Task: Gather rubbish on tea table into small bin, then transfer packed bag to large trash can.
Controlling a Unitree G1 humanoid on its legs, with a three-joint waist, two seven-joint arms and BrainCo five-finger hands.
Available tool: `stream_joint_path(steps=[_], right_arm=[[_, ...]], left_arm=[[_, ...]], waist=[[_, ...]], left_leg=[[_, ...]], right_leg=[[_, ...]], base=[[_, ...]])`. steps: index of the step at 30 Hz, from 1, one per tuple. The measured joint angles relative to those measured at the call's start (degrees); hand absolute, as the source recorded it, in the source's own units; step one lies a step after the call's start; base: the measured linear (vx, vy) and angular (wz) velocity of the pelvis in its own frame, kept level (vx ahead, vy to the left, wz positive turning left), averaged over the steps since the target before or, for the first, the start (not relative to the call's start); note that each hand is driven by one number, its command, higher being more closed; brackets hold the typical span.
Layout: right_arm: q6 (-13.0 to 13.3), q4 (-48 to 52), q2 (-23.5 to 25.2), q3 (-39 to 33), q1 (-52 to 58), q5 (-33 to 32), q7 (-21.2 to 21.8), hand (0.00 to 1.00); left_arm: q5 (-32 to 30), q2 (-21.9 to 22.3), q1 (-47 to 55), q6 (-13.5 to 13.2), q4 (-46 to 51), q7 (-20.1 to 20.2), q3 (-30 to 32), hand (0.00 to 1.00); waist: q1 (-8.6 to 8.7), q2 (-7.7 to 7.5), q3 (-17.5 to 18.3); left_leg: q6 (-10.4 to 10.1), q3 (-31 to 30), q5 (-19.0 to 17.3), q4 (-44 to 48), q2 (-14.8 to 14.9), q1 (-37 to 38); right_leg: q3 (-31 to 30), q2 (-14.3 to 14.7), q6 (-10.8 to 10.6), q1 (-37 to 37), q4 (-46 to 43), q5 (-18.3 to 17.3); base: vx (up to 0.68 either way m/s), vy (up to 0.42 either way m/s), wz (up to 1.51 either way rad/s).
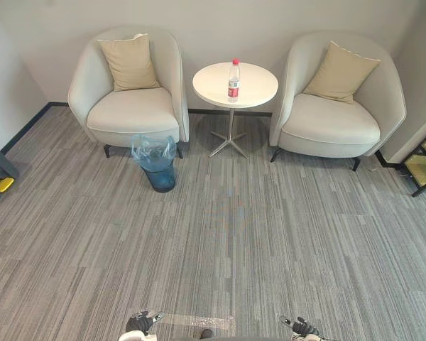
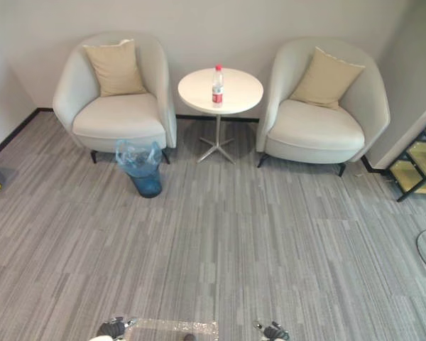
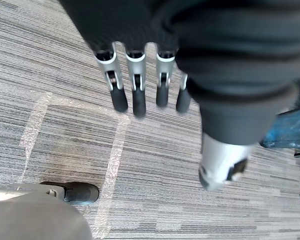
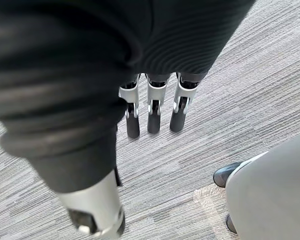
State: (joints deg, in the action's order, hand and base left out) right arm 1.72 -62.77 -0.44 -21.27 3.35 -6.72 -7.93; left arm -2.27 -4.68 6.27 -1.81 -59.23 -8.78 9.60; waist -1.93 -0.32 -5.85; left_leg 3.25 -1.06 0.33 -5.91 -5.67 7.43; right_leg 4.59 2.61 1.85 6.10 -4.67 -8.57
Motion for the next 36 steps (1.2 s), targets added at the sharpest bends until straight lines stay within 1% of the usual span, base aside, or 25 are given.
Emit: stream_joint_path(steps=[22,32,34,36], right_arm=[[-0.09,-0.16,0.44,-1.67,-0.08,-0.08,-0.52,0.00],[-0.21,-0.60,0.41,-1.70,-0.15,-0.68,-0.43,0.00],[-0.23,-0.39,0.44,-1.82,-0.15,-0.93,-0.40,0.00],[-0.37,0.23,0.48,-2.15,-0.06,-1.24,-0.37,0.00]], left_arm=[[-0.38,0.21,0.02,0.04,0.03,0.04,0.70,0.00],[-0.34,0.04,0.00,0.27,0.02,0.16,0.50,0.00],[-0.28,0.04,-0.09,0.42,0.06,0.16,0.49,0.00],[-0.10,-0.01,-0.14,0.56,0.13,0.15,0.53,0.00]], waist=[[0.00,-0.14,-0.48],[-0.01,-0.17,-0.45],[-0.01,-0.15,-0.46],[-0.03,-0.24,-0.59]], left_leg=[[-0.20,0.76,-0.15,-0.03,0.13,0.65],[-0.72,2.19,-0.50,0.00,0.54,0.04],[-0.75,2.30,-0.52,0.01,0.62,-0.41],[-1.12,2.57,-0.75,0.03,0.64,-0.59]], right_leg=[[-0.20,0.05,-0.11,0.99,1.00,0.20],[-1.61,0.41,-0.03,-0.40,0.59,0.23],[-1.62,0.44,-0.18,-0.87,-0.11,-0.06],[-1.69,0.42,0.08,-1.99,-2.02,-1.07]], base=[[0.00,0.000,0.00],[-0.02,-0.008,-0.08],[0.00,-0.009,-0.02],[0.00,-0.012,-0.03]])
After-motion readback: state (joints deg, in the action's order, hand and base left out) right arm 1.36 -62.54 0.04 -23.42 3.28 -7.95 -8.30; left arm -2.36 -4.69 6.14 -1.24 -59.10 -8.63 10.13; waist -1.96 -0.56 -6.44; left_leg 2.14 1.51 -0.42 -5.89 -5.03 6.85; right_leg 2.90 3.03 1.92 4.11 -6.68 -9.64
